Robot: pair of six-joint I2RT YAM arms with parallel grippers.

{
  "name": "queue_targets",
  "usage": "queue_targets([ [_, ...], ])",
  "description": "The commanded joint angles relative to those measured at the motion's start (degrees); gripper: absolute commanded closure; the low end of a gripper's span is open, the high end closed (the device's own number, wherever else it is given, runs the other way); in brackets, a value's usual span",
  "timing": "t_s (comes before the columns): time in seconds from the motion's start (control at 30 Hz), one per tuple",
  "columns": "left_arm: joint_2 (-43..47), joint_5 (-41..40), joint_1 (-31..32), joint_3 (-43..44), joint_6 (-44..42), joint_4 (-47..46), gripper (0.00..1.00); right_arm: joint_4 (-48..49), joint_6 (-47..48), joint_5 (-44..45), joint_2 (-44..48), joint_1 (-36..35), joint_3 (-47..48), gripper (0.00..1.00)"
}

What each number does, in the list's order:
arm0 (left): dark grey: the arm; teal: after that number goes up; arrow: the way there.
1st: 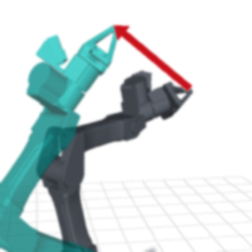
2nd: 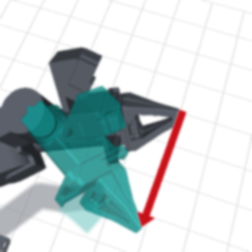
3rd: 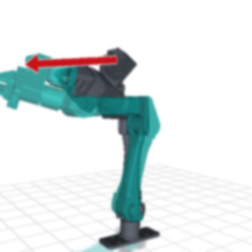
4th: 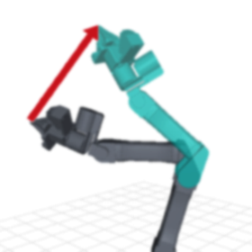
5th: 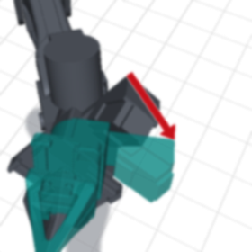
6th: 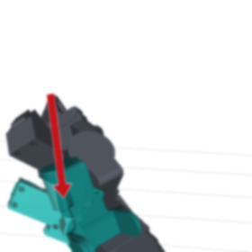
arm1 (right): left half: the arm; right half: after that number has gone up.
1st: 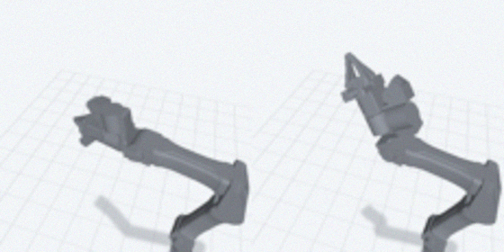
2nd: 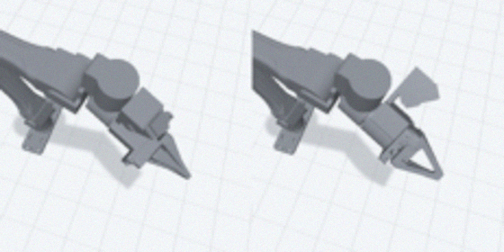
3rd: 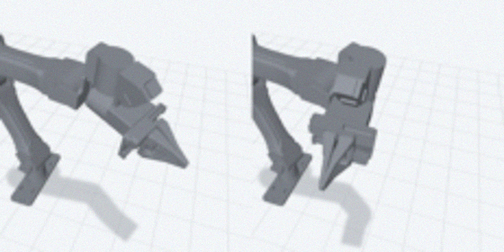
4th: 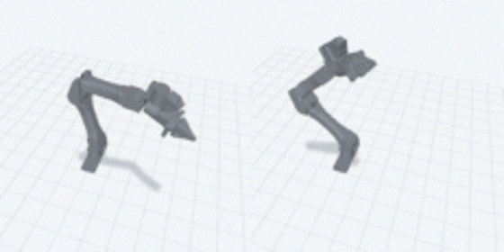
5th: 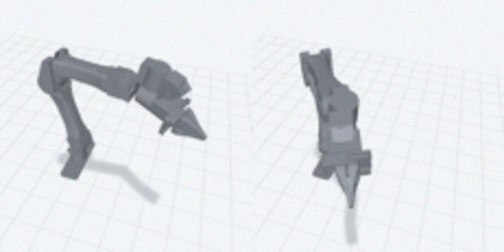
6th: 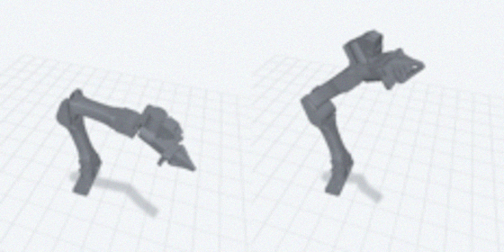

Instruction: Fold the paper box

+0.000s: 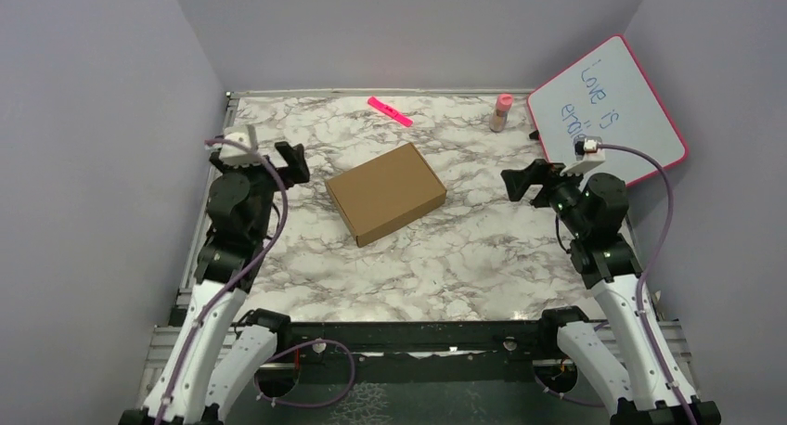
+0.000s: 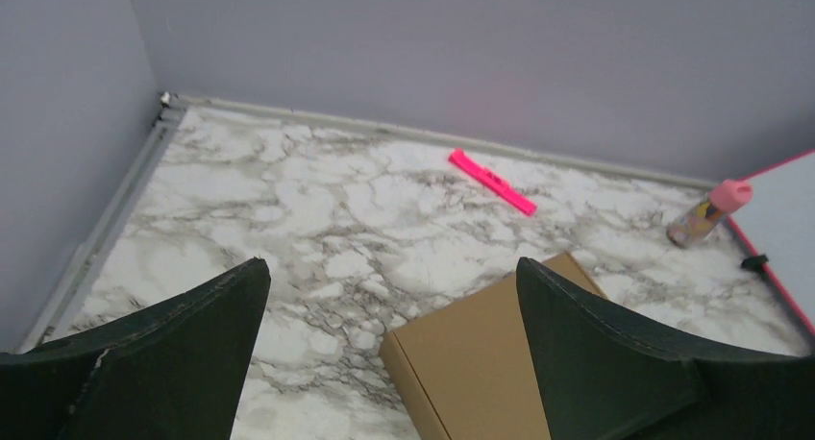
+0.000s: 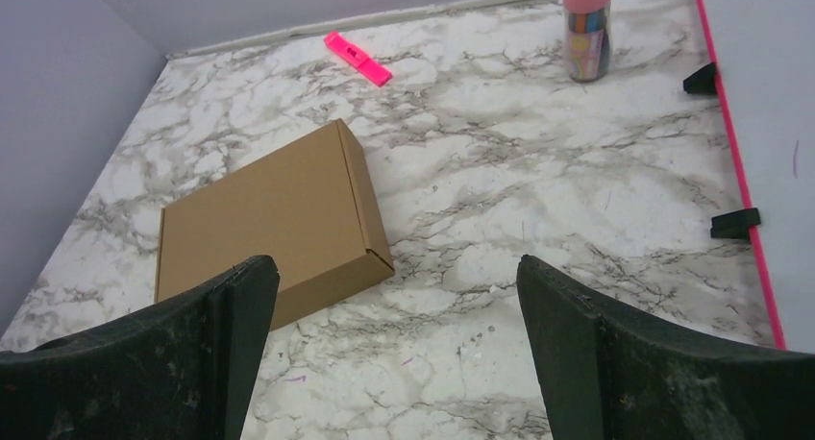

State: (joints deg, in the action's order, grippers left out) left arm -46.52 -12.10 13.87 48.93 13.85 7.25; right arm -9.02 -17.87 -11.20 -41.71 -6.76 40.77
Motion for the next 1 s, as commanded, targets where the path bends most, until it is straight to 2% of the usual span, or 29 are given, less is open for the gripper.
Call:
queue_targets([
  [0.0,13.5,-5.7,-0.3,-4.7,-3.8,-1.9,0.01,0.8,1.6,3.6,3.2,-0.3,0.8,0.0],
  [0.17,26.4,-5.8,-0.3,-13.6,-3.3,-7.6,0.01,4.2,1.8,4.2,5.6,-0.3,-1.8,0.0],
  [0.33,33.5,-7.6,-0.3,-17.8,-3.3,-9.8,0.01,5.9,2.5,4.3,6.2,-0.3,-3.4,0.0],
  [0.53,34.7,-13.2,-0.3,-17.8,-0.2,-9.0,0.01,6.6,3.1,6.0,5.8,-0.3,-4.2,0.0],
  [0.97,31.9,-13.7,-0.5,-17.8,0.5,-9.1,0.01,7.8,3.0,6.2,6.2,-0.3,-5.9,0.0],
])
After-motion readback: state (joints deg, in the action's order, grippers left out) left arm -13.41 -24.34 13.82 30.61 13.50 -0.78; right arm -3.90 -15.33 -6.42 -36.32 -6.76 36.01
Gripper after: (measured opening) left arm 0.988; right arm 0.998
